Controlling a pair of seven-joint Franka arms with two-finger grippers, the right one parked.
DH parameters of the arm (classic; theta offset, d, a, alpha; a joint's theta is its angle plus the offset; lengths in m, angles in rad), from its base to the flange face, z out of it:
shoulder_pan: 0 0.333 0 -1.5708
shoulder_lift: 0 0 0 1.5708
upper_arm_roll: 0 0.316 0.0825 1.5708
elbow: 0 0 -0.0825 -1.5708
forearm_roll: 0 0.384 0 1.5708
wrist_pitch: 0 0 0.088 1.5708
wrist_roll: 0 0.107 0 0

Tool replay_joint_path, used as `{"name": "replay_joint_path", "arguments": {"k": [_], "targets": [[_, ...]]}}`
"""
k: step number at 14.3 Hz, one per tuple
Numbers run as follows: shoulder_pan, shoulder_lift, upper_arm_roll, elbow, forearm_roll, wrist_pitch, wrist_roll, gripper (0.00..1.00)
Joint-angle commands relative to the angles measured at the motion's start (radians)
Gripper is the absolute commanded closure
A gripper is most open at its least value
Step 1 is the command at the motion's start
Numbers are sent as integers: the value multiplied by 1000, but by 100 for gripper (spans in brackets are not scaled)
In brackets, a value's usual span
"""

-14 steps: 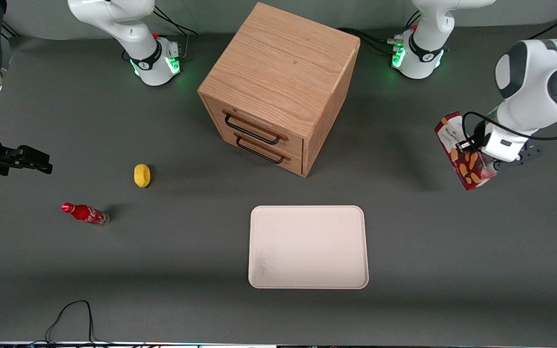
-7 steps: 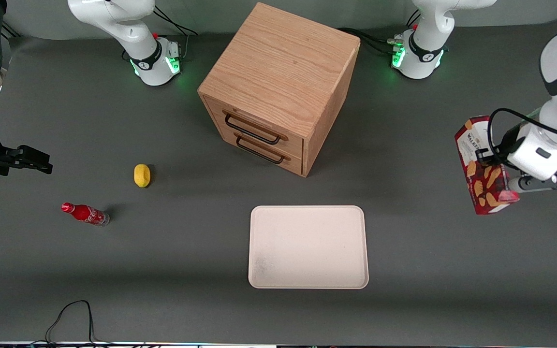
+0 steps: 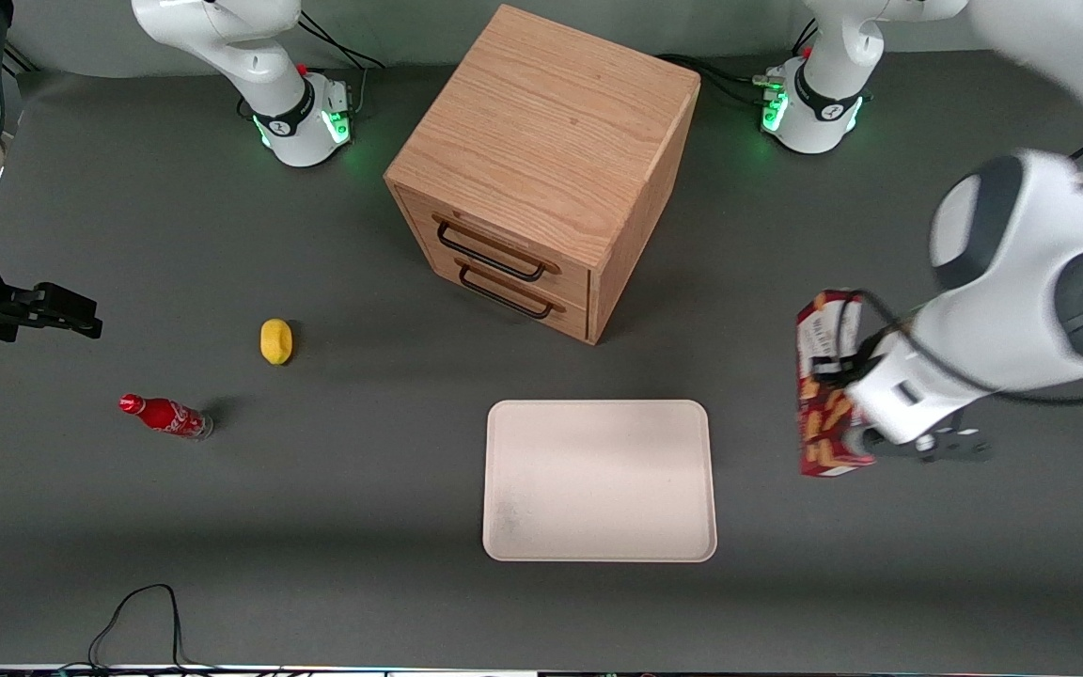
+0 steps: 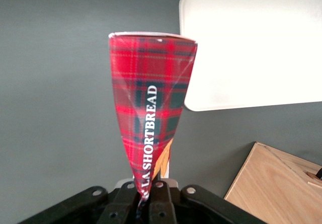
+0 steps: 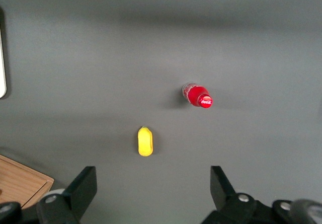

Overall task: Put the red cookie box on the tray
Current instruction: 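Move the held box over the white tray's rim with the left gripper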

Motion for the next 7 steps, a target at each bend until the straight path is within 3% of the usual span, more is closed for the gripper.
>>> {"name": "replay_joint_path", "arguments": {"k": [1,7], "targets": [[-53,133,16,130,-9,22,0,100],[-117,216,17,29,0,275,-120,100]]}}
